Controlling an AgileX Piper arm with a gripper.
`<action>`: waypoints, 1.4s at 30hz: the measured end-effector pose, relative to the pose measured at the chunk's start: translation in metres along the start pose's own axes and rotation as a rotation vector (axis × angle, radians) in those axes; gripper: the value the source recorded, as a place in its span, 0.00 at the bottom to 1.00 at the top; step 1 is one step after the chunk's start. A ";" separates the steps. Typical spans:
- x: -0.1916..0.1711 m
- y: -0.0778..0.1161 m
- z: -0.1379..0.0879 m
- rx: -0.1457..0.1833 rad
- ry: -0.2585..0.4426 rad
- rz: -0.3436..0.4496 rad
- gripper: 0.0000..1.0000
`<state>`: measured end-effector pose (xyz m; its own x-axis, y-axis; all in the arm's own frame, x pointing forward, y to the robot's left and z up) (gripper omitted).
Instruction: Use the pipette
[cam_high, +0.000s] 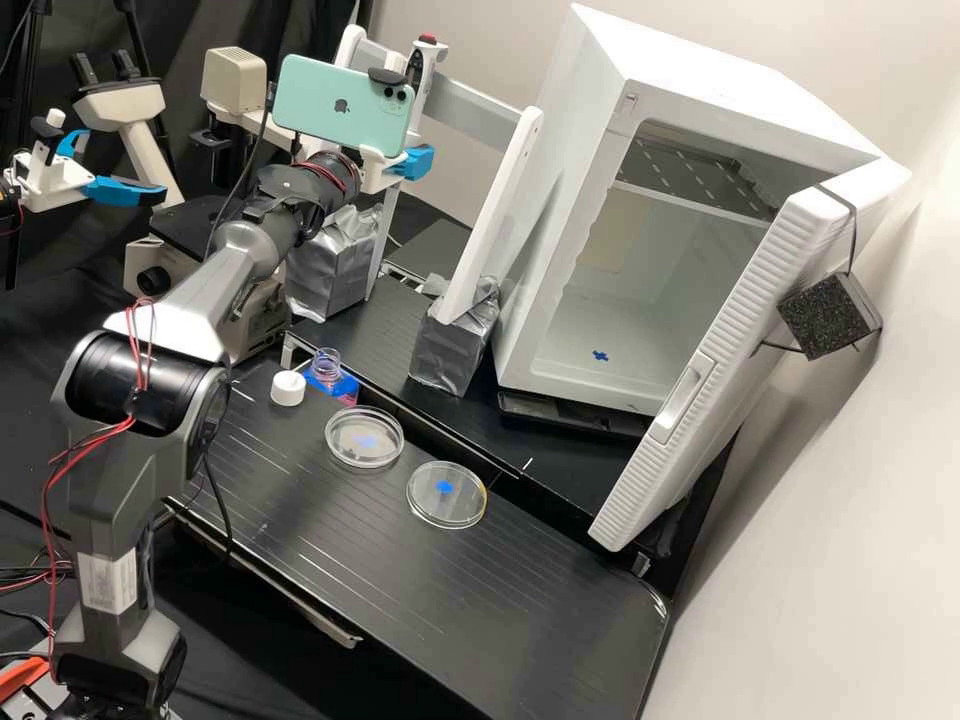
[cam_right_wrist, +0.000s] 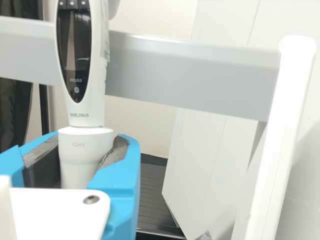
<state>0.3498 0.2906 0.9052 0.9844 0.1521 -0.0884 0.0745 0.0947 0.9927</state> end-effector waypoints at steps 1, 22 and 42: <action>0.000 -0.001 0.001 0.002 -0.003 -0.002 0.00; 0.007 -0.025 0.017 0.006 -0.044 -0.072 0.00; -0.001 -0.039 0.018 -0.009 -0.057 -0.108 1.00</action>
<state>0.3491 0.2687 0.8685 0.9783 0.0842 -0.1895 0.1792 0.1165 0.9769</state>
